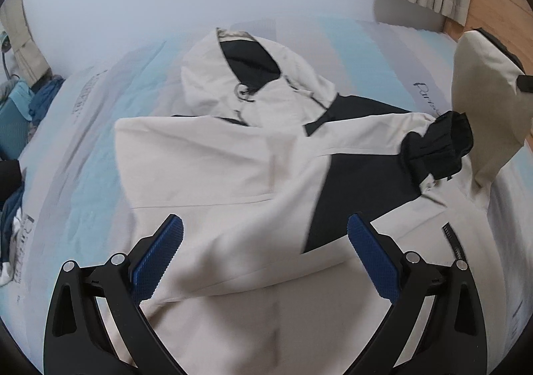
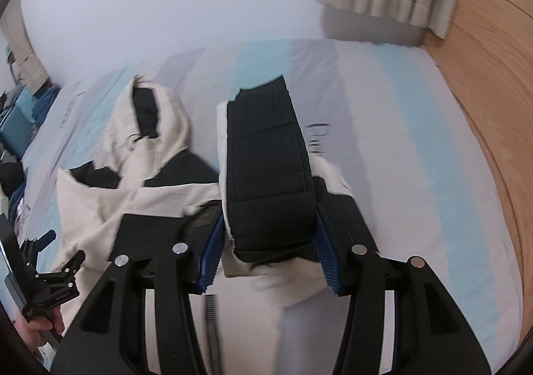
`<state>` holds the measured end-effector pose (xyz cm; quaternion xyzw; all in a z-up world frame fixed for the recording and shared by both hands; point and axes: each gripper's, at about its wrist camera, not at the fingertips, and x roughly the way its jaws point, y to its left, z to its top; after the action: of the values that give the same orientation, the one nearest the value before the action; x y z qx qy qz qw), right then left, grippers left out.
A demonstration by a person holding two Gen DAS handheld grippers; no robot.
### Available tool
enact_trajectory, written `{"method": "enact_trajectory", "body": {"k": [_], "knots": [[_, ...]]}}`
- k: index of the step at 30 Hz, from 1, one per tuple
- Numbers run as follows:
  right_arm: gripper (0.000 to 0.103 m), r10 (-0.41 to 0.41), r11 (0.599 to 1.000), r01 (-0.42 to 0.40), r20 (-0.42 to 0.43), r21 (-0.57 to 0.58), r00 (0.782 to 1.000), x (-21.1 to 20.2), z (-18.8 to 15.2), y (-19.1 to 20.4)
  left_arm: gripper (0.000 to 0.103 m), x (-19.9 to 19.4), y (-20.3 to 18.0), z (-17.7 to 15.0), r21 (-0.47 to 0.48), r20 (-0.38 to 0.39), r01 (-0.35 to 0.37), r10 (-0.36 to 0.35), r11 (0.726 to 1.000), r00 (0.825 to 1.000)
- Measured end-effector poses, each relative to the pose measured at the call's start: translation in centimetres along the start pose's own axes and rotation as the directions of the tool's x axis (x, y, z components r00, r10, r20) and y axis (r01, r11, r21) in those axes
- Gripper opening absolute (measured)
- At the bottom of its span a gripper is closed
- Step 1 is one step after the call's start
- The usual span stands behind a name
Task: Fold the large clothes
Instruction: 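Carry the black cuff with the right tool across the jacket body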
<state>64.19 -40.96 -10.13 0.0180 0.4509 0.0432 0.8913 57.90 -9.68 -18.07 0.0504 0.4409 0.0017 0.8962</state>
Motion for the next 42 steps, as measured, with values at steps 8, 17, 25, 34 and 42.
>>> {"method": "enact_trajectory", "body": {"k": [8,17,25,34,42], "knots": [[0.048,0.055,0.998,-0.057,-0.041,-0.035,0.998,0.7,-0.3,9.5,0.097,-1.1,6.1,-0.6,-0.020,-0.012,-0.006,0.006,1.000,1.000],[0.047,0.103,0.991,-0.109,-0.077,-0.079,0.992,2.3,-0.6,19.7,0.097,-1.9,13.0,-1.2,-0.041,-0.015,-0.022,0.021,0.999,1.000],[0.047,0.132,0.983,-0.145,-0.113,-0.114,0.985,3.5,-0.6,27.1,0.097,-2.0,18.3,-1.0,-0.099,-0.025,-0.020,0.017,0.995,1.000],[0.047,0.140,0.971,-0.166,-0.154,-0.169,0.978,6.4,-1.6,34.8,0.097,-2.1,22.4,-0.4,-0.117,-0.023,0.027,-0.030,0.993,0.999],[0.047,0.142,0.974,-0.172,-0.195,-0.149,0.970,9.9,-3.3,38.4,0.097,-1.2,26.0,-1.2,-0.140,-0.044,0.041,-0.048,0.989,0.998]]}}
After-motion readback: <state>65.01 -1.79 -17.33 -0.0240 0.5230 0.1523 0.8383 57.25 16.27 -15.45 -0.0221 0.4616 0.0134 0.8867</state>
